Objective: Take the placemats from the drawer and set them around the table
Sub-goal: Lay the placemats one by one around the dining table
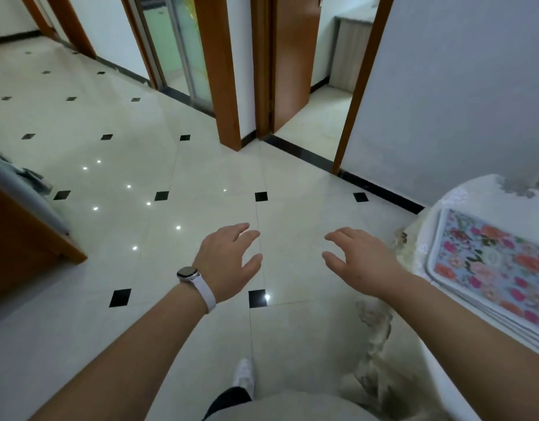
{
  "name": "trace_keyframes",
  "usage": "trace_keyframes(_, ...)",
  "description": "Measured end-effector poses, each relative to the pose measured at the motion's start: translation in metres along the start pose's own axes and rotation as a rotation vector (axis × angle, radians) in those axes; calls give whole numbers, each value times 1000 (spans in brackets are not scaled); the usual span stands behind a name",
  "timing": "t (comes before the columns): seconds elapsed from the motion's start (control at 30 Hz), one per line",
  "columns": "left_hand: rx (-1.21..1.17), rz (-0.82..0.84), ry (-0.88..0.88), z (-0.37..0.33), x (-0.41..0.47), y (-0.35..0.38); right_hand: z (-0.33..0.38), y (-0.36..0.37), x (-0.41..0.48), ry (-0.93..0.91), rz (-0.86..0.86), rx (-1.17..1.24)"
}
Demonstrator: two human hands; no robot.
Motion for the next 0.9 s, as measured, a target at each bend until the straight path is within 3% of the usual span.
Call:
trace_keyframes(0.3,-97,52,253,49,123,18,13,6,58,258,-37,22)
trace_keyframes(0.53,-168,143,464,13,198,59,-37,-8,54,512,-99,25)
trace_keyframes(0.9,-121,259,644,-68,310,123,-140,18,93,709,-114,192)
Point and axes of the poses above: each hand's wrist, its own x-axis towards the middle knuckle, its own y-axis out of the palm, z = x × y, the point moved 2 cm from there along x, towards the middle knuckle, and after that the axes turned 4 degrees about -z, right-handed, at the moved point
